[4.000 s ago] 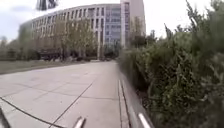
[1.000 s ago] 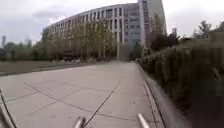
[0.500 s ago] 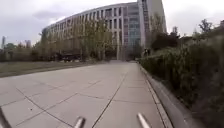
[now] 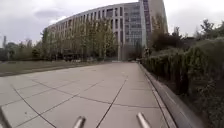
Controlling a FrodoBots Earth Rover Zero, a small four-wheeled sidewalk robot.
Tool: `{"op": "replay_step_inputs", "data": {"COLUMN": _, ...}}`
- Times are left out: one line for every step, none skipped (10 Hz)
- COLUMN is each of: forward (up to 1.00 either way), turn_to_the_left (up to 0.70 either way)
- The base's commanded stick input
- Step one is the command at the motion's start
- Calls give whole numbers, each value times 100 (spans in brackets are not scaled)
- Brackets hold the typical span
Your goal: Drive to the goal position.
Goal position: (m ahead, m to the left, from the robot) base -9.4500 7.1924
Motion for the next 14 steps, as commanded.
{"op": "replay_step_inputs", "data": {"forward": 0, "turn_to_the_left": 0}}
{"op": "replay_step_inputs", "data": {"forward": 3, "turn_to_the_left": 0}}
{"op": "replay_step_inputs", "data": {"forward": 61, "turn_to_the_left": 0}}
{"op": "replay_step_inputs", "data": {"forward": 70, "turn_to_the_left": 0}}
{"op": "replay_step_inputs", "data": {"forward": 70, "turn_to_the_left": 0}}
{"op": "replay_step_inputs", "data": {"forward": 70, "turn_to_the_left": 5}}
{"op": "replay_step_inputs", "data": {"forward": 70, "turn_to_the_left": 8}}
{"op": "replay_step_inputs", "data": {"forward": 70, "turn_to_the_left": 0}}
{"op": "replay_step_inputs", "data": {"forward": 70, "turn_to_the_left": 0}}
{"op": "replay_step_inputs", "data": {"forward": 45, "turn_to_the_left": 0}}
{"op": "replay_step_inputs", "data": {"forward": 14, "turn_to_the_left": 0}}
{"op": "replay_step_inputs", "data": {"forward": -11, "turn_to_the_left": 0}}
{"op": "replay_step_inputs", "data": {"forward": -44, "turn_to_the_left": 0}}
{"op": "replay_step_inputs", "data": {"forward": -65, "turn_to_the_left": 0}}
